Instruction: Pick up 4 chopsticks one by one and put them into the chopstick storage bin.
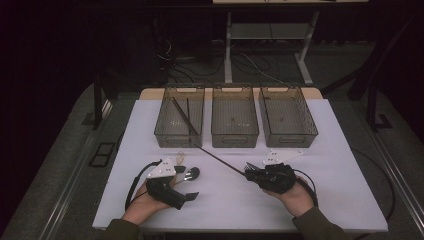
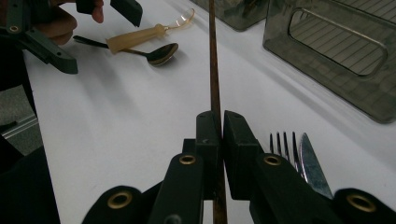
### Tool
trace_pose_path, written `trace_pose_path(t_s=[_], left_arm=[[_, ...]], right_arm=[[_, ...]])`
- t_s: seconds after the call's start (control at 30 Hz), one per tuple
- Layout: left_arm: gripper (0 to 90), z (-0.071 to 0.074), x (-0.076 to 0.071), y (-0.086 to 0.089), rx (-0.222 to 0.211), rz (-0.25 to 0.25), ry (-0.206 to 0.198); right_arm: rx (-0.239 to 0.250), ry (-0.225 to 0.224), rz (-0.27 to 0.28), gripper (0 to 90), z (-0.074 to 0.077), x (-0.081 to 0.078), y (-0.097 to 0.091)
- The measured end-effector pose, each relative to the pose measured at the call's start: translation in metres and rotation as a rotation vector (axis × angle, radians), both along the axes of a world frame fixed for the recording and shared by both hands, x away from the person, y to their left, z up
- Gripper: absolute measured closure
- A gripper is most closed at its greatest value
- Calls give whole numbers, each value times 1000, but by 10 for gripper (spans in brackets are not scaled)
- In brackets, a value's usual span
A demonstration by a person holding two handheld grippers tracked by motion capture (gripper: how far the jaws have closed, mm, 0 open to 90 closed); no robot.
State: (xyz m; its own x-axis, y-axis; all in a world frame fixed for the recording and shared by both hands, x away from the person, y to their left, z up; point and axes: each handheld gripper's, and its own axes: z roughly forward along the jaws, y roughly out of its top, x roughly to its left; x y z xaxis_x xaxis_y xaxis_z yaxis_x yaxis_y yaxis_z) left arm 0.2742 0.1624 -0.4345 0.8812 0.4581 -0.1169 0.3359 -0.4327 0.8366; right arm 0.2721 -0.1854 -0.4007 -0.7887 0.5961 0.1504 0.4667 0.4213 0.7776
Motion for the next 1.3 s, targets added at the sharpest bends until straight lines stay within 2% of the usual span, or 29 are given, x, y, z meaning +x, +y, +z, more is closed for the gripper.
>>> trace_pose_path(t_s=[0.43, 0.53, 0.73, 1.07, 1.3], left_arm=[[10, -1, 1, 0, 0, 2, 3], [10, -1, 0, -1, -14, 11, 7], [10, -2, 1, -1, -11, 11, 8], [10, -2, 0, -1, -4, 5, 3], [10, -2, 1, -2, -9, 4, 0]], right_arm=[[44, -18, -12, 848, 12, 3, -3], [53, -29, -22, 848, 16, 6, -2], [63, -38, -39, 848, 20, 16, 1], [81, -18, -83, 848, 26, 33, 11], [90, -23, -99, 848, 35, 45, 20]])
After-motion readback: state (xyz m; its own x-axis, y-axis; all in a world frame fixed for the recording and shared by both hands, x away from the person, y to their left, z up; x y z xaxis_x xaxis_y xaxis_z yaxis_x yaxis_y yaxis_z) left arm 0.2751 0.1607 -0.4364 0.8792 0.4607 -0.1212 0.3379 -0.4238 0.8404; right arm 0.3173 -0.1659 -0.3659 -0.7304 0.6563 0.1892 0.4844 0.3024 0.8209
